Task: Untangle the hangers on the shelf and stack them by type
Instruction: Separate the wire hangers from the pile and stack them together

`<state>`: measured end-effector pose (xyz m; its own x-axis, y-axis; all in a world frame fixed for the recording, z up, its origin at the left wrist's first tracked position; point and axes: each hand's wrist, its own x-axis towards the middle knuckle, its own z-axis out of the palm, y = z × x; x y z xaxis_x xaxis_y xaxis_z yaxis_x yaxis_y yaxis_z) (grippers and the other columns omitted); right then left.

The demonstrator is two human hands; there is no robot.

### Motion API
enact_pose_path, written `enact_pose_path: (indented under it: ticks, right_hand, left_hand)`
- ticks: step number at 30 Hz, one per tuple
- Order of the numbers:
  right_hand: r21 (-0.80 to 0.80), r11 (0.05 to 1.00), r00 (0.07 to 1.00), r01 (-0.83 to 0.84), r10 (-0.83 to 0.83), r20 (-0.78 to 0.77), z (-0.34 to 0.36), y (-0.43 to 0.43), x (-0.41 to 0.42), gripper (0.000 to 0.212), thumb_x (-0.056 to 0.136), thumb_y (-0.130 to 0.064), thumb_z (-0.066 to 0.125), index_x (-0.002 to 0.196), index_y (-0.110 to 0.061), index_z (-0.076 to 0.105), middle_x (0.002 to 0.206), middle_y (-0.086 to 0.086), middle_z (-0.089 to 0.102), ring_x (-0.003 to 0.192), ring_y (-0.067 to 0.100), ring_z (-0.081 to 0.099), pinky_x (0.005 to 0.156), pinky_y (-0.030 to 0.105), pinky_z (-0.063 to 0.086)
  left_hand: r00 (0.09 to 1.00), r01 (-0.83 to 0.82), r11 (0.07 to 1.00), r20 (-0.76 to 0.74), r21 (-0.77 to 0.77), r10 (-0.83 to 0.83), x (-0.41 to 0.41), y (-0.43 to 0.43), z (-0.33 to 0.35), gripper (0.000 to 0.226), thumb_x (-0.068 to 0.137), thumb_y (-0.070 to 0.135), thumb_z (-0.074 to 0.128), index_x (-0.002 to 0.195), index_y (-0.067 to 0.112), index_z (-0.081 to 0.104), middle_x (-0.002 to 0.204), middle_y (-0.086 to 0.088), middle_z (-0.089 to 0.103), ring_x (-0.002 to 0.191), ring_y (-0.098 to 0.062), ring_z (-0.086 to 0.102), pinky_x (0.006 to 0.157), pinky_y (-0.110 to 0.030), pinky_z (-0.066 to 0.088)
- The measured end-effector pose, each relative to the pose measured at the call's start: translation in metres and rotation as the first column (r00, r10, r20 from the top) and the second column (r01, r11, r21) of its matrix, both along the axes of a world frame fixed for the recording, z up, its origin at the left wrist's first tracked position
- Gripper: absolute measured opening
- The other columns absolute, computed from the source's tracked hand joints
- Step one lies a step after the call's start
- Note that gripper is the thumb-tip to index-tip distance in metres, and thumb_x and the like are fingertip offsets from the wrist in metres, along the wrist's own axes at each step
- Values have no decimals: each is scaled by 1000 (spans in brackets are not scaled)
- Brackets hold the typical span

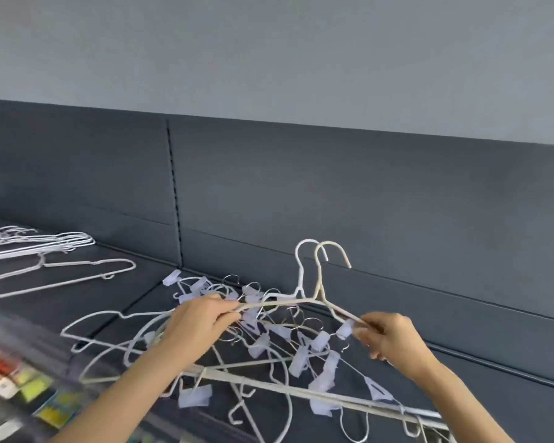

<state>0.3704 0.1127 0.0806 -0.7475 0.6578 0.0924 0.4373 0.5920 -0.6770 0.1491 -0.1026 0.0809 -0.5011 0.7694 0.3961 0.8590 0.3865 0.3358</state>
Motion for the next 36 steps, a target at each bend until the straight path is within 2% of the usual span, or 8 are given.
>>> enact_pose_path:
  ticks: [4,12,15,18,21,25,30,36]
  right_hand:
    - [133,982,978,-134,109,180,-1,-56,-75,20,84,-27,62,67,-30,51,56,-12,56,54,8,48,70,33,49]
    - [228,888,911,-399,355,212,-1,-200,-231,37,93,-24,49,60,-31,34,60,-15,42,63,11,43,63,26,34]
    - [165,882,891,-441,409,196,-3,-232,-275,31,94,-24,48,65,-34,44,59,-12,47,58,5,43,65,28,39]
    - [123,863,863,-490,459,211,-1,-252,-311,30,94,-21,47,66,-33,48,57,-11,46,57,4,41,60,24,34]
    - [101,834,831,-542,515,210,0,-265,-347,29,93,-20,49,65,-22,53,56,-9,43,56,6,38,61,25,32]
    - [78,806,800,-587,563,207,-6,-274,-396,25,92,-21,51,68,-21,59,58,-8,46,57,8,39,62,25,34]
    - [33,796,790,-605,594,153,-19,-276,-461,43,91,-19,54,52,-36,52,46,-21,50,50,1,37,61,25,32]
    - [-95,794,785,-601,608,116,-38,-252,-548,33,92,-13,52,62,-25,58,42,-12,44,39,1,34,51,17,27]
  left_hand:
    - [987,-154,988,33,-15,155,-48,-87,2,28,91,38,52,112,29,67,101,7,68,101,-12,61,67,-24,38]
    - [935,-335,941,108,-42,337,-154,-267,1,29,89,40,54,113,28,66,103,12,66,104,-12,61,81,-30,48]
    - [950,-290,945,74,-152,304,-179,-317,3,77,71,81,31,126,32,53,109,14,61,98,-3,58,84,-26,48]
    - [964,-225,880,38,-419,264,-190,-354,11,125,38,98,7,144,33,23,139,11,40,125,-6,40,106,-32,32]
    - [956,-186,785,76,-591,284,-195,-377,16,133,34,92,30,147,30,-1,153,11,11,140,-12,13,114,-36,11]
    - [939,-219,773,86,-596,333,-220,-393,10,117,60,71,65,147,28,1,152,8,12,140,-15,13,114,-33,12]
    - [935,-276,776,30,-567,355,-280,-395,-9,104,67,62,64,146,27,6,149,5,18,136,-17,19,114,-35,16]
    - [943,-203,752,83,-627,323,-371,-371,-15,111,64,60,69,146,27,1,149,3,16,140,-19,13,116,-41,14]
